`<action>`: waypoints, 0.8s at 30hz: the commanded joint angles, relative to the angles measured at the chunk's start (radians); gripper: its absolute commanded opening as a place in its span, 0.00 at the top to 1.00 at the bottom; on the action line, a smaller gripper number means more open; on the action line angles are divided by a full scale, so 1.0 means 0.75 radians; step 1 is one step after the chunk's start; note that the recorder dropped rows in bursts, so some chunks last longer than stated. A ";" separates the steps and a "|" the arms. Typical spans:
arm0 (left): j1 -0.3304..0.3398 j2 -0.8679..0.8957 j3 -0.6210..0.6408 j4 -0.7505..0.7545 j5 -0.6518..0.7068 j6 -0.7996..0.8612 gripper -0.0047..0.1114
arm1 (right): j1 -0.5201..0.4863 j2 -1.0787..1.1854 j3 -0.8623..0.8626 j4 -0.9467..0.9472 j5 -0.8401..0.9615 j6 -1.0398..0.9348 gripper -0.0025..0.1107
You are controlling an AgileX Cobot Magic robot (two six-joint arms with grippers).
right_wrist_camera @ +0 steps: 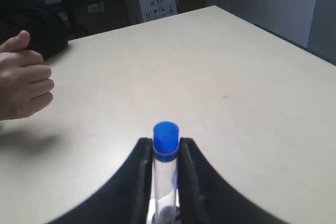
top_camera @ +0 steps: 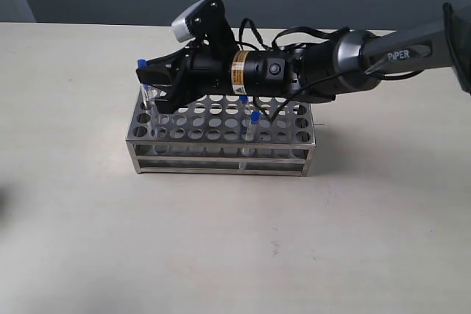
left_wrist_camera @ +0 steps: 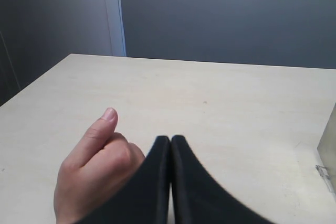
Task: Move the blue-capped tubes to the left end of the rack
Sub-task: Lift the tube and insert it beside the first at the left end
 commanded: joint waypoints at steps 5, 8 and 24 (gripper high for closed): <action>-0.012 -0.005 0.004 -0.003 0.002 -0.003 0.96 | 0.042 0.049 -0.014 -0.011 0.004 0.006 0.99; -0.012 -0.005 0.004 -0.003 0.002 -0.003 0.96 | 0.042 0.049 -0.014 -0.022 0.003 0.006 0.98; -0.012 -0.005 0.004 -0.003 0.002 -0.003 0.96 | 0.042 0.049 -0.014 -0.101 0.036 0.055 0.57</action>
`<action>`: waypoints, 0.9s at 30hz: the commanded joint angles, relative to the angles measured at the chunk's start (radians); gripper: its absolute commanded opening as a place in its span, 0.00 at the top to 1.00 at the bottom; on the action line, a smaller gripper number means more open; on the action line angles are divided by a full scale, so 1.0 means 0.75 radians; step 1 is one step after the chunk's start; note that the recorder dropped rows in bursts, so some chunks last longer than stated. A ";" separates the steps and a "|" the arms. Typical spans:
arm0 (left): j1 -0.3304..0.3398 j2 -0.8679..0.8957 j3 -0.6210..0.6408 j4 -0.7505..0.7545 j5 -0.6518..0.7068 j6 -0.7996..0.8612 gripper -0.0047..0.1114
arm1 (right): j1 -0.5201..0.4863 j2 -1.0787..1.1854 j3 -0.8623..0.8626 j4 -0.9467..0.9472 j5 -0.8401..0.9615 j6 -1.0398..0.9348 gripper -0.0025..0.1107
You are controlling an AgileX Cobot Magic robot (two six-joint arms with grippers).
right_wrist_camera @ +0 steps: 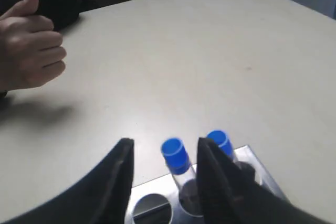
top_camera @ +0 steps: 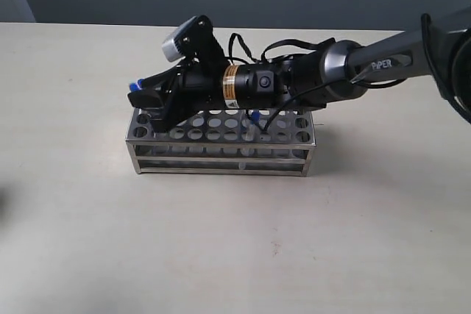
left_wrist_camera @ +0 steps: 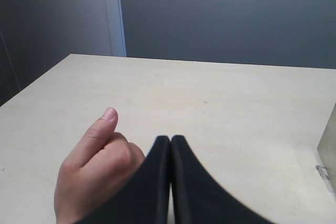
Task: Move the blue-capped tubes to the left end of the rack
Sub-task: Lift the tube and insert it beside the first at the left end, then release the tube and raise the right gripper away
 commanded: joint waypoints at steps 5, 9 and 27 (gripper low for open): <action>-0.012 -0.005 0.004 -0.003 0.002 -0.003 0.96 | -0.003 -0.031 0.004 -0.014 0.006 0.018 0.57; -0.012 -0.005 0.004 -0.003 0.002 -0.003 0.96 | -0.037 -0.143 0.007 -0.124 0.012 0.081 0.57; -0.012 -0.005 0.004 -0.003 0.002 -0.003 0.96 | -0.396 -0.783 0.466 -0.598 -0.126 0.370 0.71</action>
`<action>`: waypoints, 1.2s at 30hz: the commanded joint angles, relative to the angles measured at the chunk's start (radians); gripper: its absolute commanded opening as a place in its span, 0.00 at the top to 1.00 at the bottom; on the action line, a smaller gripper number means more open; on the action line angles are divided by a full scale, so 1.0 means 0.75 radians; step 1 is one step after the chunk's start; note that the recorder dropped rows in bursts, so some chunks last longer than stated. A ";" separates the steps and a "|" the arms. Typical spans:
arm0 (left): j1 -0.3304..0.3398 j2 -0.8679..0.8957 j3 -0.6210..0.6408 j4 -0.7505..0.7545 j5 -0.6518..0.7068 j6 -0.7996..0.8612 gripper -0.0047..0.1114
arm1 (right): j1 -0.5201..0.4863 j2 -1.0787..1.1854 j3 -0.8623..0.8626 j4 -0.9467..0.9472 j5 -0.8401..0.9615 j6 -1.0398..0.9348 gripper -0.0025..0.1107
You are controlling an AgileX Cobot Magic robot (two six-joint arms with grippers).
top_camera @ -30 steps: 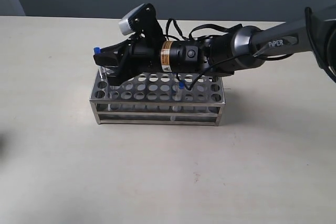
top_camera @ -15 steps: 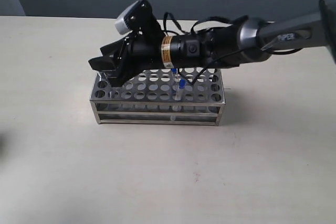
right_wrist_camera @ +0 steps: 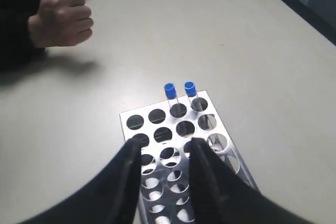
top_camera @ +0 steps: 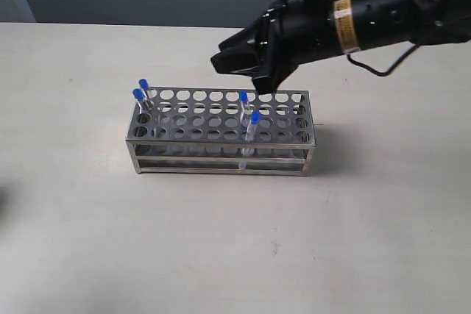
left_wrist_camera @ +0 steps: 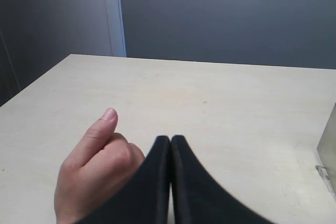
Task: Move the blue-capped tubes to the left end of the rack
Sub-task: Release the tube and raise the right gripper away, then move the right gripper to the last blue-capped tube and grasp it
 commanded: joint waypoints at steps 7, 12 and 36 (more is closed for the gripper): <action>-0.012 -0.005 0.004 -0.003 0.002 -0.003 0.96 | -0.032 -0.344 0.687 1.348 0.174 -1.030 0.71; -0.012 -0.005 0.004 -0.003 0.002 -0.003 0.96 | -0.008 -0.312 0.775 1.598 0.177 -1.227 0.71; -0.012 -0.005 0.004 -0.003 0.002 -0.003 0.96 | 0.001 0.146 0.676 1.405 -0.142 -1.180 0.43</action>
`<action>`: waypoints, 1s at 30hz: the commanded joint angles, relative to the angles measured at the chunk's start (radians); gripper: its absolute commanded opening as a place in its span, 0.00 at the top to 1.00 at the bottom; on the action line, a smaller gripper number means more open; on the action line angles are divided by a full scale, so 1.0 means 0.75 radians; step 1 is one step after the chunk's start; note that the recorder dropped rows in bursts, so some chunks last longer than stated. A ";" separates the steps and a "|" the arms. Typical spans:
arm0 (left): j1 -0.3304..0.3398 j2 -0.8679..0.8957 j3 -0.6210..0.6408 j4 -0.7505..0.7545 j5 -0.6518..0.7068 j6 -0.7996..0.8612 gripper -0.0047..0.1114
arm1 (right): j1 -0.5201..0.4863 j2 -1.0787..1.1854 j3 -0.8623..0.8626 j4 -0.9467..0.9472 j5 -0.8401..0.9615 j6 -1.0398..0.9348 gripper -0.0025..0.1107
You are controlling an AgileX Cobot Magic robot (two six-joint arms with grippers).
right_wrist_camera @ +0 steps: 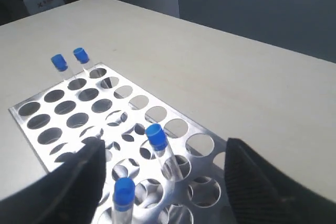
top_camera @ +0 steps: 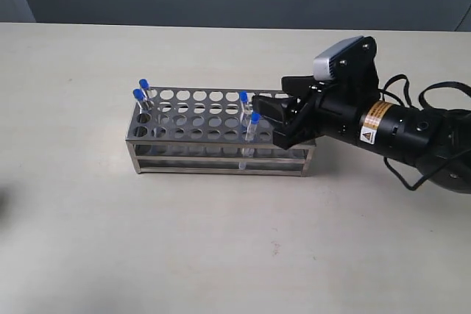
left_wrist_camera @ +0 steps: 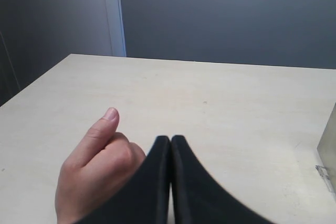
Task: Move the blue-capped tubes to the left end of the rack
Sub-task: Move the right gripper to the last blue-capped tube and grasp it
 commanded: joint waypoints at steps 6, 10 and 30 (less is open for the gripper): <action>-0.012 -0.005 0.004 -0.003 0.002 -0.003 0.96 | 0.000 0.082 -0.042 -0.066 -0.130 0.010 0.43; -0.012 -0.005 0.004 -0.003 0.002 -0.003 0.96 | 0.000 0.085 -0.063 -0.112 -0.130 0.013 0.43; -0.012 -0.005 0.004 -0.003 0.002 -0.003 0.96 | 0.099 0.267 -0.223 -0.164 0.064 0.047 0.49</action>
